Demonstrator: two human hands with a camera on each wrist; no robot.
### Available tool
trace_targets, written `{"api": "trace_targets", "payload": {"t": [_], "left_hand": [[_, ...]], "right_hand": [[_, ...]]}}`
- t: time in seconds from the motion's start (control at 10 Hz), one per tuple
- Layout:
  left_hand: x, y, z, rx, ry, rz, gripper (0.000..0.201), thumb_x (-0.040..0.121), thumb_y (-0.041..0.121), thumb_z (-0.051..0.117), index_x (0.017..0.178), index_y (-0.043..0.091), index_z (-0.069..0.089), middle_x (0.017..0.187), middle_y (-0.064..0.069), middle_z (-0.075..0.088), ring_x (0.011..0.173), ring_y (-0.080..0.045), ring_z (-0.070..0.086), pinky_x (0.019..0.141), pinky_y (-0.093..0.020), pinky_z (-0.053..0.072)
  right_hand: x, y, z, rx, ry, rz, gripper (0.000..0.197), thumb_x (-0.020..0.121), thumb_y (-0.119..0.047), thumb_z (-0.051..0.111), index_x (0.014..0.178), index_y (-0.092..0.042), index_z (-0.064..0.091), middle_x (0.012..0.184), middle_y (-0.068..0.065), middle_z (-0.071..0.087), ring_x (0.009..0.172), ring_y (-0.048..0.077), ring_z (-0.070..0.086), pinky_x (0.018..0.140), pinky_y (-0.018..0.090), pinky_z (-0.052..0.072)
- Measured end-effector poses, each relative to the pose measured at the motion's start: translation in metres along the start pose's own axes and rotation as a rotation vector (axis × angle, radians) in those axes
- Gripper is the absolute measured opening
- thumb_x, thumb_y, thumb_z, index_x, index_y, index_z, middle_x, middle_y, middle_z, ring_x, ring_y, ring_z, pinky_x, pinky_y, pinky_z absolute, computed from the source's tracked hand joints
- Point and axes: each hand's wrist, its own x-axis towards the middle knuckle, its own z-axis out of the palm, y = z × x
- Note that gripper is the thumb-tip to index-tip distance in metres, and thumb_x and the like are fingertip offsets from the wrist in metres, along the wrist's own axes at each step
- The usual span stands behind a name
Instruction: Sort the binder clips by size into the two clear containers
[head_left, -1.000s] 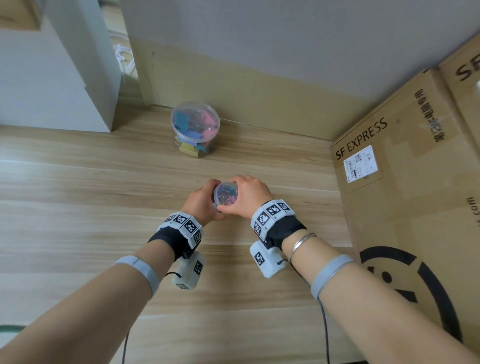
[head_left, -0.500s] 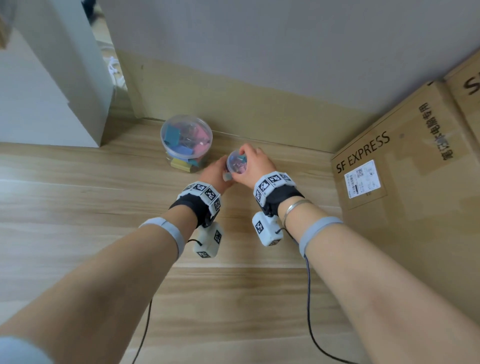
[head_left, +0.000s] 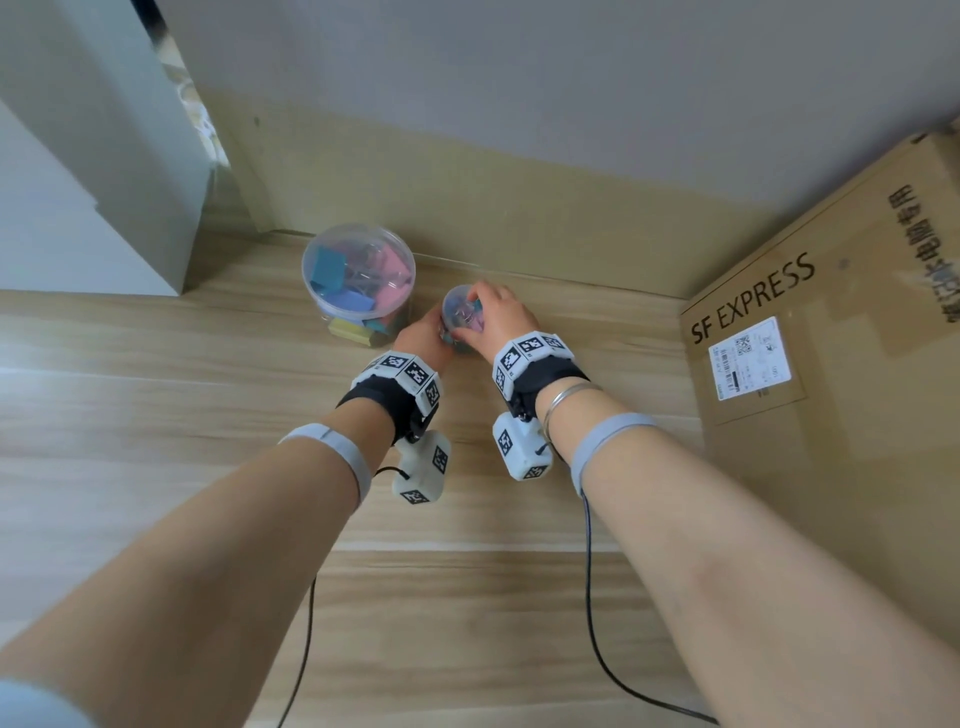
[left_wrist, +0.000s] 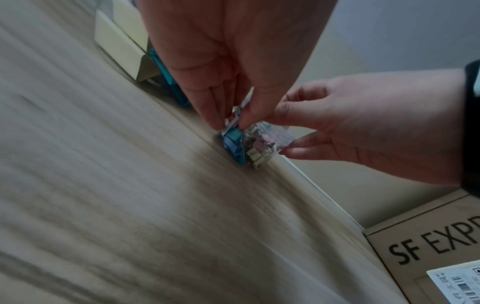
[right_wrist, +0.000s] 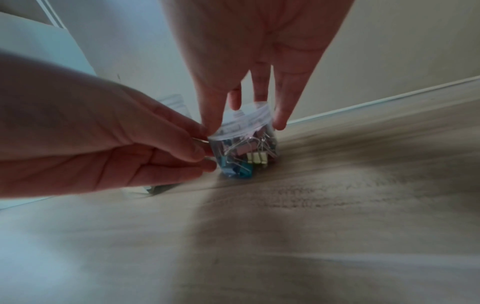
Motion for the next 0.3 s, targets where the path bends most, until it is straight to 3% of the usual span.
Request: {"api": "trace_targets", "payload": {"t": [0.1, 0.3], "left_hand": [[-0.01, 0.004, -0.004, 0.018, 0.006, 0.021, 0.046, 0.094, 0.007, 0.041, 0.139, 0.009, 0.034, 0.135, -0.016, 0.051, 0.122, -0.032, 0.052, 0.104, -0.038, 0.041], [-0.033, 0.01, -0.024, 0.081, 0.054, 0.089, 0.033, 0.091, 0.008, 0.045, 0.124, 0.006, 0.048, 0.12, -0.016, 0.061, 0.108, -0.034, 0.058, 0.091, -0.037, 0.045]], "right_hand": [[-0.005, 0.0, -0.001, -0.001, 0.017, -0.017, 0.045, 0.086, -0.032, 0.062, 0.123, -0.011, 0.049, 0.137, 0.012, 0.042, 0.11, 0.031, 0.055, 0.087, 0.033, 0.044], [-0.031, -0.008, -0.021, 0.032, 0.08, 0.045, 0.028, 0.091, -0.031, 0.053, 0.112, -0.011, 0.057, 0.126, 0.009, 0.044, 0.107, 0.031, 0.054, 0.088, 0.033, 0.043]]}}
